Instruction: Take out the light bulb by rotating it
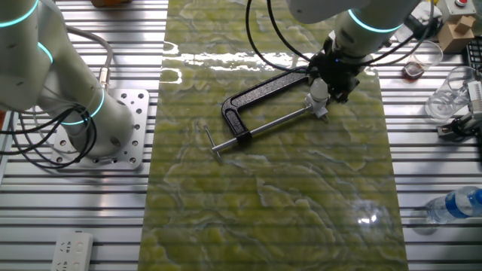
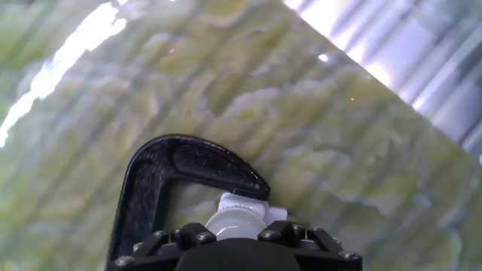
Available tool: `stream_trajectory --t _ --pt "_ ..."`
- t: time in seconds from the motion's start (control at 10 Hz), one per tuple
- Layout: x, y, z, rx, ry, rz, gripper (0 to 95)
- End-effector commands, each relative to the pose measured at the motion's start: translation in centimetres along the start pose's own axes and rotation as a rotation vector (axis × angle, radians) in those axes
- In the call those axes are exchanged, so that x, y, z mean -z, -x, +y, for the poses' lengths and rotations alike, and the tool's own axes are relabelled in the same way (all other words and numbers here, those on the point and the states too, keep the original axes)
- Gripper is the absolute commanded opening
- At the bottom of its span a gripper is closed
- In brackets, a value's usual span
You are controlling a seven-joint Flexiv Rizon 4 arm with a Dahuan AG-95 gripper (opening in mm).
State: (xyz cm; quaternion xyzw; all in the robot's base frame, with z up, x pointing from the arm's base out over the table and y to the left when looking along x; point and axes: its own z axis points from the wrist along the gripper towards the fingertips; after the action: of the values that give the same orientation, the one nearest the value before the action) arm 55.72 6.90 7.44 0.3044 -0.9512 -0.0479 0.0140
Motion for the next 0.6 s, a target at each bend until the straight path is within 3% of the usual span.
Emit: stream_trajectory --t 0.1,0.6 --pt "-0.05 -0.03 0.01 -0.117 0.001 -0.008 57.0" --pt "-0.24 -0.03 -0.04 -0.169 -0.01 -0.007 57.0"
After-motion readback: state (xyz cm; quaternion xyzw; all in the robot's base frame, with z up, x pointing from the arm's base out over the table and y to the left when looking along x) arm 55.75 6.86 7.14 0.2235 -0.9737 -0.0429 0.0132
